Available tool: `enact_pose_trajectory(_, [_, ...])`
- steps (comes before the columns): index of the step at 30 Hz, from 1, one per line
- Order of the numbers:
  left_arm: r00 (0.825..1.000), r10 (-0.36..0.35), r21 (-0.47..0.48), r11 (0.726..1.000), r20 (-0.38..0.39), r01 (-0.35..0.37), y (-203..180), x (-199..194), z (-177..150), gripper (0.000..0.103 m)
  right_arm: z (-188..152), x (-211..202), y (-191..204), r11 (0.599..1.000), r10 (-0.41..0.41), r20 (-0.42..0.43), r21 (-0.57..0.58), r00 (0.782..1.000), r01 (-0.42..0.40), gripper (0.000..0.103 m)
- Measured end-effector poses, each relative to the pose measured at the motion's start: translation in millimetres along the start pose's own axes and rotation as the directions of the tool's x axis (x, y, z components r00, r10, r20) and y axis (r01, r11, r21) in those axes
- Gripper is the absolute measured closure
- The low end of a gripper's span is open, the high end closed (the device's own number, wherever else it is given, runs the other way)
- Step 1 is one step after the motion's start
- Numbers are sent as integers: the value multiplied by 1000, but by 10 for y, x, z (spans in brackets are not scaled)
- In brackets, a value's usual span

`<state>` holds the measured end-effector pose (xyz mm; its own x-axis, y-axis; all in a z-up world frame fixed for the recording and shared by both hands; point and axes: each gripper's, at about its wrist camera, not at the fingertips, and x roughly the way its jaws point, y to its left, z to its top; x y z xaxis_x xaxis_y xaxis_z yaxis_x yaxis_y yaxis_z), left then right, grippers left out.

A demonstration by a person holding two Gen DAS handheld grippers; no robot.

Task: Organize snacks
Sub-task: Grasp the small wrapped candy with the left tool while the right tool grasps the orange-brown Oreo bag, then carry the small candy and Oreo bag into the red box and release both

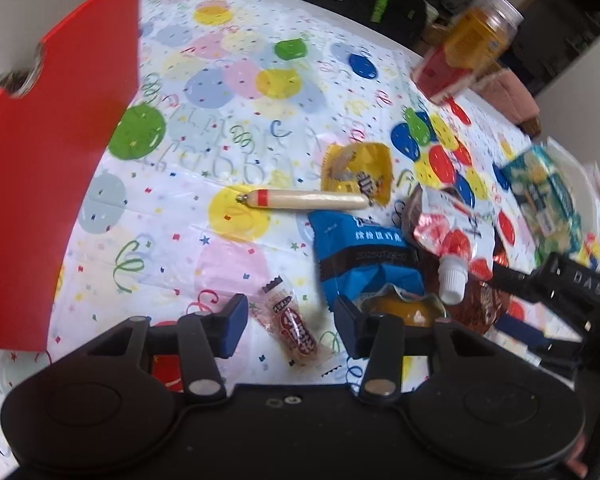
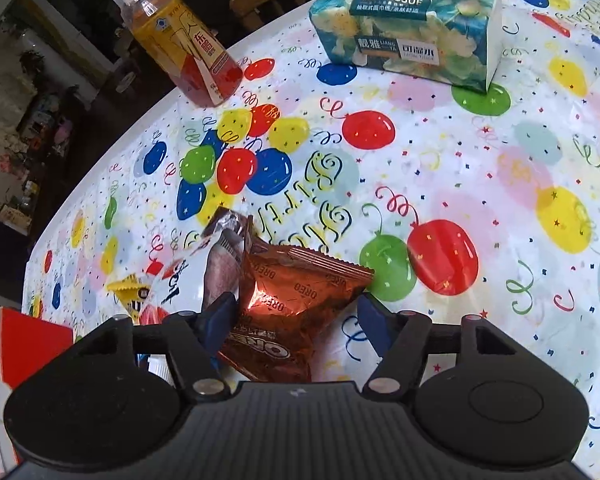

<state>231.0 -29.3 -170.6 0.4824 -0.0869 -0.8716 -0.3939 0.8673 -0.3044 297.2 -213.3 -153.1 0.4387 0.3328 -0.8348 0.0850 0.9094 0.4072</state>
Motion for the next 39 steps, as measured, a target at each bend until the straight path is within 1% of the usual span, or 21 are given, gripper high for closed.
enact_pose_trajectory(3, [1000,21,67,998,5,-22,-79,-2,-54,67,-6,-3,-36,1000,21,-10,-16,1000,-21,44])
enact_pose_trajectory(4, [1000,29,84,996,7,-30,-101,0,-66,70,1,-1,-50,999,34,-16,-13,999,-34,47])
enact_pose_trajectory(5, [999,33,97,995,6,-34,-118,2,-79,74,13,-2,-59,999,43,-19,-9,999,-43,48])
enact_pose_trajectory(6, [999,34,107,994,7,-34,-133,3,-87,75,22,-2,-63,999,48,-20,-10,999,-48,51])
enact_pose_trajectory(7, [1000,30,116,993,7,-31,-147,6,-95,76,30,-8,-65,998,55,-21,-10,998,-55,55])
enact_pose_trajectory(10, [999,28,135,990,18,-30,-162,-7,-126,80,40,-27,-79,998,61,-23,-16,998,-61,62])
enact_pose_trajectory(12, [1000,8,151,988,22,-11,-167,-21,-138,89,38,-55,-101,998,63,-19,-20,998,-63,64])
enact_pose_trajectory(16, [1000,-5,184,983,26,0,-167,-44,-172,92,22,-125,-172,998,51,-12,-29,999,-52,69])
enact_pose_trajectory(20, [1000,-15,191,982,25,10,-115,-93,-202,93,-14,-227,-247,998,51,-4,-34,999,-51,69])
enact_pose_trajectory(23, [999,-16,224,975,29,9,-91,-143,-224,93,-68,-320,-300,998,55,-3,-41,998,-55,70])
enact_pose_trajectory(29, [998,-56,271,961,27,47,-44,-292,-297,93,-223,-571,-399,995,70,-6,-73,998,-70,70])
enact_pose_trajectory(34, [997,-79,259,963,15,73,24,-457,-346,93,-328,-804,-430,991,83,-18,-108,996,-85,70])
enact_pose_trajectory(39, [995,-98,254,963,20,89,48,-626,-329,93,-437,-985,-283,980,87,-28,-176,996,-90,70])
